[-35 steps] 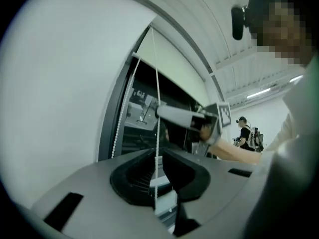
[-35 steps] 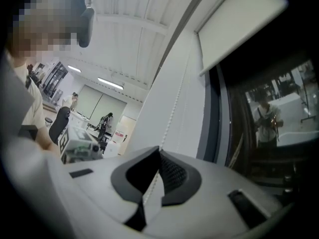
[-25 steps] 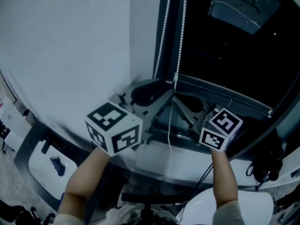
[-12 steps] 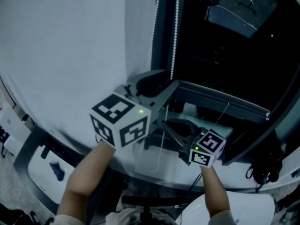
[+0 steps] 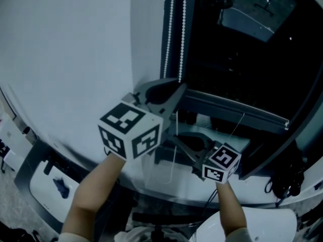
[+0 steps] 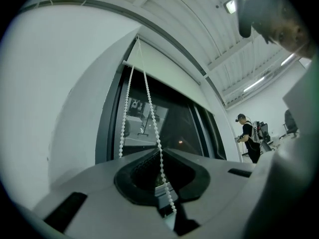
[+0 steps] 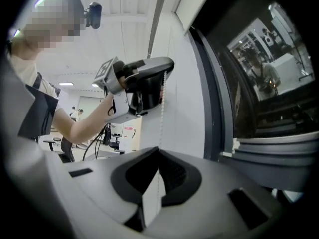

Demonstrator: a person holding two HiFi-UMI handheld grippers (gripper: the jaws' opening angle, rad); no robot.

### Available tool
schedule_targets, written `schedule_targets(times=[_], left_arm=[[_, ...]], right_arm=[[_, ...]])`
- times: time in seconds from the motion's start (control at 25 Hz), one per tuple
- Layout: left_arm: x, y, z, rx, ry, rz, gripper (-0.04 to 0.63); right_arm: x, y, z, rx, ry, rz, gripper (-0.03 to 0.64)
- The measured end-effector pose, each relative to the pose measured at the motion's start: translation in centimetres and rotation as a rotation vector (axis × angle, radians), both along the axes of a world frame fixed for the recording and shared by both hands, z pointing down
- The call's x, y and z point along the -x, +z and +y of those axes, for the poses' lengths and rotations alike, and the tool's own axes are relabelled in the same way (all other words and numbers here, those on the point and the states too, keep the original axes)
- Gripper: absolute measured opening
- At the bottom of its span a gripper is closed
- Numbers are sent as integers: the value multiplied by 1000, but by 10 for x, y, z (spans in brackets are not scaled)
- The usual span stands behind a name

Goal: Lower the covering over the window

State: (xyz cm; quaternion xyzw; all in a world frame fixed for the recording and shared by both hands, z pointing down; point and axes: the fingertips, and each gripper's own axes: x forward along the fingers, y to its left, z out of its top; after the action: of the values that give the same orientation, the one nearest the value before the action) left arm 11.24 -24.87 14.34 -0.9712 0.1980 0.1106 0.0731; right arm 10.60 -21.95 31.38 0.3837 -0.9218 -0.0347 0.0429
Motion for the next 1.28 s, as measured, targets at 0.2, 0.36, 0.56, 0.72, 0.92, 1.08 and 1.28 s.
schedule_targets(times=[0.2,0.36,0.56,0.72,0.92,1.08,1.28], left_arm=[[8,3,-3,8,-19,-15,34],[6,23,-1,6,-28,-62,34],[-6,70,2,59,-1,-117,34],[-17,117,7,112,16,-189,34],[-25,188,14,204,44,-300,34],[-23,219,19,236,47,-330,34],[-23,235,22,246,57,-349,34]], right_arm=[[-12,-28,14,-8,-65,-110,23],[-30,-88,26,-97,-85,-244,41],[-29,-147,23,-218,-27,-201,49],[-20,-177,12,-263,10,-165,75],[0,-196,3,-280,2,-124,87],[3,-202,-7,-279,25,-115,88],[-2,-210,-14,-281,56,-117,89]])
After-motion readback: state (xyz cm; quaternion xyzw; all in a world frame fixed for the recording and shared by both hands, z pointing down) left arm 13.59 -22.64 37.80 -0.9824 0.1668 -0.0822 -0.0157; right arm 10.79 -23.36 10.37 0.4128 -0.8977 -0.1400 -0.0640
